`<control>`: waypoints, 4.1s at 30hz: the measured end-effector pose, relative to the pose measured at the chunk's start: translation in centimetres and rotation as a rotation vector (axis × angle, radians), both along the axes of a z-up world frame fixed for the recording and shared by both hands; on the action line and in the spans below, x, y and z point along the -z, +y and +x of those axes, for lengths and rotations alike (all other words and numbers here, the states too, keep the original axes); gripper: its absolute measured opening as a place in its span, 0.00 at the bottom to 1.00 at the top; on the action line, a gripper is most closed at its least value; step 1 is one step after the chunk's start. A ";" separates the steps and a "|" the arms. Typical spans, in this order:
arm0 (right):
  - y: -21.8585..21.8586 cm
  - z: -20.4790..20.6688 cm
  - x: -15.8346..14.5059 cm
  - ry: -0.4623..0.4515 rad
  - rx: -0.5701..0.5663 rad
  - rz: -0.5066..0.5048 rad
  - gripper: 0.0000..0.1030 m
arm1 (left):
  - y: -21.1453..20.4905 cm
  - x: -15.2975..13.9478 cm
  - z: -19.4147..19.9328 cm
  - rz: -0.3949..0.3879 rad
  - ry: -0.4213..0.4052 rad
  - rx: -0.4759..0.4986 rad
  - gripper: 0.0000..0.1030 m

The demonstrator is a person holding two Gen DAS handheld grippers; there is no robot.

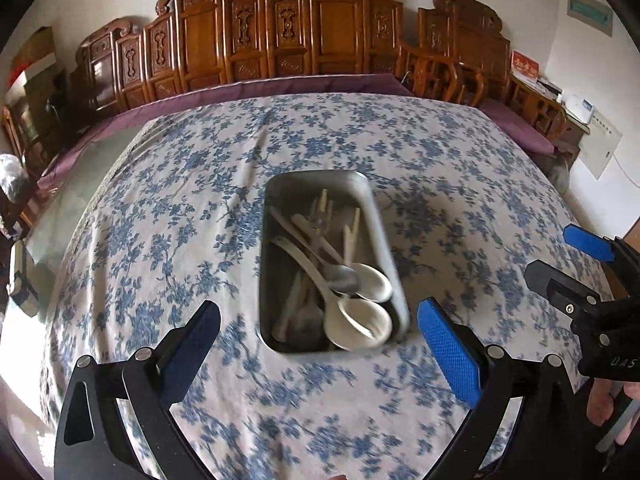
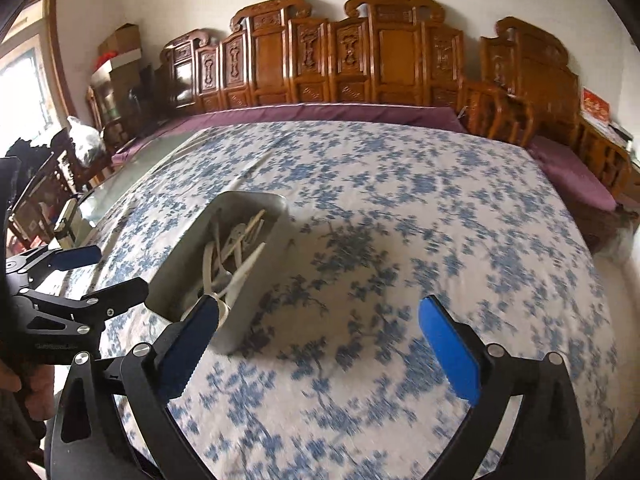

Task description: Organize utensils

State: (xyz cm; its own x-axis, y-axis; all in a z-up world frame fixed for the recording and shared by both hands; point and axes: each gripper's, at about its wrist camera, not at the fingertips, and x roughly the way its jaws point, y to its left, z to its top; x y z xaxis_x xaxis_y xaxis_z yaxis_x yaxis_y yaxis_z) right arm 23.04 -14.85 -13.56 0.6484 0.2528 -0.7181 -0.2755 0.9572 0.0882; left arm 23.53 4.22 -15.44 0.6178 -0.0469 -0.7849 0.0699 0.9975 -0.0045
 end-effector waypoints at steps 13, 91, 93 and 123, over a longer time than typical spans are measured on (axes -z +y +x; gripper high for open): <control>-5.4 -7.5 -4.3 -0.071 0.078 0.018 0.98 | -4.1 -3.7 -7.2 -0.016 -0.077 0.008 0.93; -7.4 -21.1 -21.4 -0.500 0.156 0.081 0.98 | -4.8 -21.1 -21.0 -0.020 -0.501 -0.048 0.93; -7.4 -21.1 -21.2 -0.497 0.156 0.078 0.98 | -4.8 -21.0 -21.0 -0.021 -0.501 -0.047 0.93; -7.5 -21.0 -20.8 -0.489 0.151 0.080 0.98 | -5.0 -21.0 -21.3 -0.023 -0.507 -0.038 0.93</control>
